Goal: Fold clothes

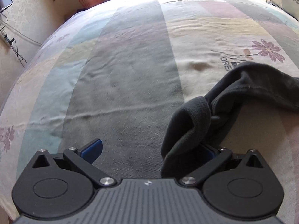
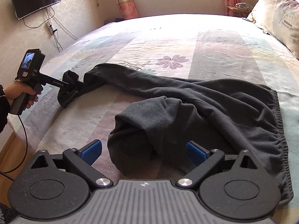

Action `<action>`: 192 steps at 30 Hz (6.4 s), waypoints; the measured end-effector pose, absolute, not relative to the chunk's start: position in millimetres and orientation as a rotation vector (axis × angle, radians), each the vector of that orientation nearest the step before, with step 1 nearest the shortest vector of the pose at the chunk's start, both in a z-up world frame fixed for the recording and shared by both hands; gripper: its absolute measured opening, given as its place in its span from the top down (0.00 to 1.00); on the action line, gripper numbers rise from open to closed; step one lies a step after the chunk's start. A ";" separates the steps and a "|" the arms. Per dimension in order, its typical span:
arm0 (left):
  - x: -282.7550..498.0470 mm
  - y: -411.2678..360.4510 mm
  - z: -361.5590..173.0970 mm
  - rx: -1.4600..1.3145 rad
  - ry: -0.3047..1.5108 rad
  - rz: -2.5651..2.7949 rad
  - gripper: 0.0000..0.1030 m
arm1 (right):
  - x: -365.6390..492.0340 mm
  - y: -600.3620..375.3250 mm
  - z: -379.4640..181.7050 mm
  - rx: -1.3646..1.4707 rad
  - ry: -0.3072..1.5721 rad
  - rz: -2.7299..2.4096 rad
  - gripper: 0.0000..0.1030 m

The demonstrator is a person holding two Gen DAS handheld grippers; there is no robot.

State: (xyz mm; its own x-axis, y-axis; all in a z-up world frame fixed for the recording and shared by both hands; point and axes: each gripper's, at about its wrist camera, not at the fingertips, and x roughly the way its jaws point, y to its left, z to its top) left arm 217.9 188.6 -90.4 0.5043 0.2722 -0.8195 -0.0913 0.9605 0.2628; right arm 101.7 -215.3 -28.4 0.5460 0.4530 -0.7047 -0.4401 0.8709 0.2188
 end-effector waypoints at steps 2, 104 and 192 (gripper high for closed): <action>203.7 200.8 -92.0 0.218 1.031 0.280 0.00 | 106.6 -214.7 -27.5 0.001 0.846 0.536 0.04; 117.6 212.8 -87.6 0.057 0.831 0.359 0.00 | 142.6 5.4 -46.6 -0.756 0.790 1.209 0.90; 168.5 286.0 -134.9 -1.100 0.703 0.123 0.92 | 128.2 -69.6 -39.9 -0.269 0.884 0.940 0.41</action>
State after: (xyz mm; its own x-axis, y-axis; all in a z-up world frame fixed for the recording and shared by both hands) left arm 168.5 286.0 -134.9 0.7801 -0.2437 -0.5762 -0.4246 0.4701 -0.7737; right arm 128.2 -69.6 -39.9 0.2810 0.5879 -0.7586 -0.7932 0.5872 0.1612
